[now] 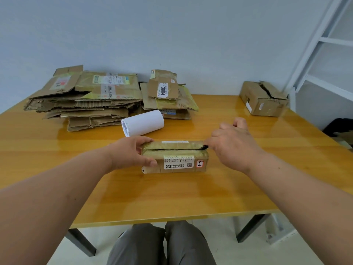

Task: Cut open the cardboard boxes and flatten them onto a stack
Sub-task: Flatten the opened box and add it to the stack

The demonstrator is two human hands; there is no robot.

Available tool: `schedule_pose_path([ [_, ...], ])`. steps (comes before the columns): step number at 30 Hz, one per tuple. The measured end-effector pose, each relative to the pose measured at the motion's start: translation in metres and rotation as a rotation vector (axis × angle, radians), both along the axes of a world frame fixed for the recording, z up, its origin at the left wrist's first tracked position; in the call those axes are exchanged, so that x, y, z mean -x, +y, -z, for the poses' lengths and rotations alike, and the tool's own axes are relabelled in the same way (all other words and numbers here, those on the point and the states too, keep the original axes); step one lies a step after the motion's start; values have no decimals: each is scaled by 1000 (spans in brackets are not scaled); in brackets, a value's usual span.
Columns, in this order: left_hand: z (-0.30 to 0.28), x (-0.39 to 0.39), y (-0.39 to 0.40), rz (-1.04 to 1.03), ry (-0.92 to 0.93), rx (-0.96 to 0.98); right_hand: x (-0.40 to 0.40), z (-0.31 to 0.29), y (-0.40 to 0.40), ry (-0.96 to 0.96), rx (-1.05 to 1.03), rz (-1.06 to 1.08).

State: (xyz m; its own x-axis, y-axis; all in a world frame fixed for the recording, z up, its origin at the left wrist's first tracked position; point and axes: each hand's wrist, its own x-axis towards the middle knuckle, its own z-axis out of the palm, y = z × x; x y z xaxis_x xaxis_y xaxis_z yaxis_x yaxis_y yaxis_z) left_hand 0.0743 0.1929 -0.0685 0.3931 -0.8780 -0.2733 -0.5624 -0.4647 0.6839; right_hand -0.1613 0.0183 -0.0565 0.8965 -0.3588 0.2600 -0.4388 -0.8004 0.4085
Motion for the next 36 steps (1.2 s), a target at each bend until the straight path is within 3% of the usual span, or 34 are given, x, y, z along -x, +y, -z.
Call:
schedule_pose_path([
  [5,3,-3,0,0,-41,-9,15,-8,-12,-41,52,-33],
  [8,3,-6,-2,-5,-107,-41,50,-9,-29,94,54,154],
  [11,1,1,-10,9,-223,-81,55,-6,-25,-124,-235,429],
  [15,-9,27,-20,28,-473,-207,9,4,5,-391,-787,377],
  [20,-16,50,-20,94,-322,-221,-27,18,37,-402,-1099,299],
  [24,-27,54,-17,147,-201,-225,-39,23,39,-542,-1337,281],
  [28,-32,43,-19,182,-121,-247,-34,18,32,-515,-1381,292],
  [30,-36,40,-24,258,-284,-252,-26,15,30,-465,-1352,293],
  [33,-43,40,-34,440,-680,-200,-19,14,27,-414,-1326,297],
  [36,-54,41,-43,588,-656,-255,-17,17,24,-388,-1289,298],
])
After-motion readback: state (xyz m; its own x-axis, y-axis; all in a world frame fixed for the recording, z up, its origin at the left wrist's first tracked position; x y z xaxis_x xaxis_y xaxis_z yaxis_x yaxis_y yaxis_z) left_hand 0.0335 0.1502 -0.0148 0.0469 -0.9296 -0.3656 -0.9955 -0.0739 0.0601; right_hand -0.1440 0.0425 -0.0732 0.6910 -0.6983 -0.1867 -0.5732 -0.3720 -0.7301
